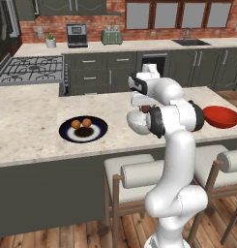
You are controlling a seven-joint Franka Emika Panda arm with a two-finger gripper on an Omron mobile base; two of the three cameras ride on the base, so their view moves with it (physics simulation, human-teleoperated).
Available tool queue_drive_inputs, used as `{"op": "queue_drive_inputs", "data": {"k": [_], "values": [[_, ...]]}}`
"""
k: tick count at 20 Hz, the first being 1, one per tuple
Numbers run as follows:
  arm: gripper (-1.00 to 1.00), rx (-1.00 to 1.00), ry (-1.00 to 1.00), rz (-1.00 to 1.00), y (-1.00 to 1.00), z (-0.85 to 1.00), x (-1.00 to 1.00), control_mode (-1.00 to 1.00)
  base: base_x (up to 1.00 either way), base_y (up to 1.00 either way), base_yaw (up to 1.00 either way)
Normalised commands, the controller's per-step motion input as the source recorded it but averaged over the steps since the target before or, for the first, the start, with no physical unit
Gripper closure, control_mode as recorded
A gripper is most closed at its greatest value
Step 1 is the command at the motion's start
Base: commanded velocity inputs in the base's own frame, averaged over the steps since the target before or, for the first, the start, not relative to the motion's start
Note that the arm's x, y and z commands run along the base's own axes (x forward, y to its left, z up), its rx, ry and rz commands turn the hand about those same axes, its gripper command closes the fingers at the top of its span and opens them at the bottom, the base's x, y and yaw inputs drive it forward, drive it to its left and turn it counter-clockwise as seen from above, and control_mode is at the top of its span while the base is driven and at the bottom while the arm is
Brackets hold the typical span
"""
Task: Take the fruits from the plate on the dining counter and place two fruits in each bowl.
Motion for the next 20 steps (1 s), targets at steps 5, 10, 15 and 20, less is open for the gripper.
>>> {"op": "queue_drive_inputs", "data": {"k": [5,10,15,20], "values": [[1.00,0.00,-0.30,0.00,0.00,-0.40,0.09,-1.00,0.00,0.00,0.00],[1.00,0.00,-0.26,0.00,0.00,-0.59,0.01,-1.00,0.00,0.00,0.00],[1.00,0.00,-0.03,0.00,0.00,-0.24,0.10,-1.00,0.00,0.00,0.00],[1.00,0.00,0.00,0.00,0.00,-0.24,0.01,-1.00,0.00,0.00,0.00]]}}
